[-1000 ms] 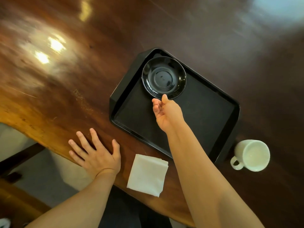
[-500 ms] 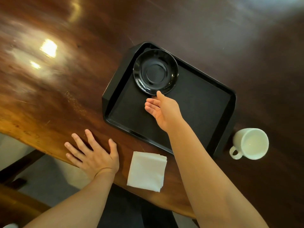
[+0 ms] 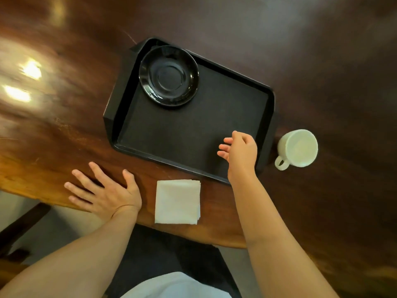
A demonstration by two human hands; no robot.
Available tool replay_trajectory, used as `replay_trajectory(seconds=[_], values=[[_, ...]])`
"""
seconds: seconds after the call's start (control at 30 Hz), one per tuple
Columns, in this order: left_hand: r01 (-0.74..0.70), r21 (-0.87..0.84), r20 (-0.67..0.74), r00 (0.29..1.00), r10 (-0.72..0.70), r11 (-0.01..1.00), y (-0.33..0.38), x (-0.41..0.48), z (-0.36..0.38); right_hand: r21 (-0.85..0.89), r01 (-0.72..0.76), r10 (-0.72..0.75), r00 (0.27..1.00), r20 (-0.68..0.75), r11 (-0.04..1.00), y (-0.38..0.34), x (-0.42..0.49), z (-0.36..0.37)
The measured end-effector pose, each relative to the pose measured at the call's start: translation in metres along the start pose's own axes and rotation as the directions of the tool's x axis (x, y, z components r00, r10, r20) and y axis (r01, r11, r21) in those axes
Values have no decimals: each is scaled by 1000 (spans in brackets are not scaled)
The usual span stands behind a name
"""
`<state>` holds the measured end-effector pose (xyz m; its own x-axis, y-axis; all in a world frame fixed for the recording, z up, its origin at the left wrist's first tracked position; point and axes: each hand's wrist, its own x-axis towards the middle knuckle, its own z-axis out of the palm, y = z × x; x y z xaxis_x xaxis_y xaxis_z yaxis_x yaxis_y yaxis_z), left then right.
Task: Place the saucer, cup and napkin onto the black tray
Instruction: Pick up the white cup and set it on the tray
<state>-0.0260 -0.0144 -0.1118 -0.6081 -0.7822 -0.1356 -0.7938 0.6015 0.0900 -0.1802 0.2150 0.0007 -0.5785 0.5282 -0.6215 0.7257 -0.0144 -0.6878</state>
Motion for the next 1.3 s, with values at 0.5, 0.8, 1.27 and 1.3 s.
replay_trajectory(seconds=[0.5,0.8,1.27,1.3], values=[[3,-38,0,1000,-3,999,0,0,3,286,-215,309,889,-338,934,19,23,-103],[4,-41,-41,999,-6,999,-2,0,8,456,-267,338,938,-79,849,17,48,-110],[-2,-68,-34,999,0,998,1,-1,4,614,-162,243,969,-50,773,5,34,-121],[-3,-70,-35,999,1,998,1,-1,4,618,-147,220,975,-43,772,4,31,-119]])
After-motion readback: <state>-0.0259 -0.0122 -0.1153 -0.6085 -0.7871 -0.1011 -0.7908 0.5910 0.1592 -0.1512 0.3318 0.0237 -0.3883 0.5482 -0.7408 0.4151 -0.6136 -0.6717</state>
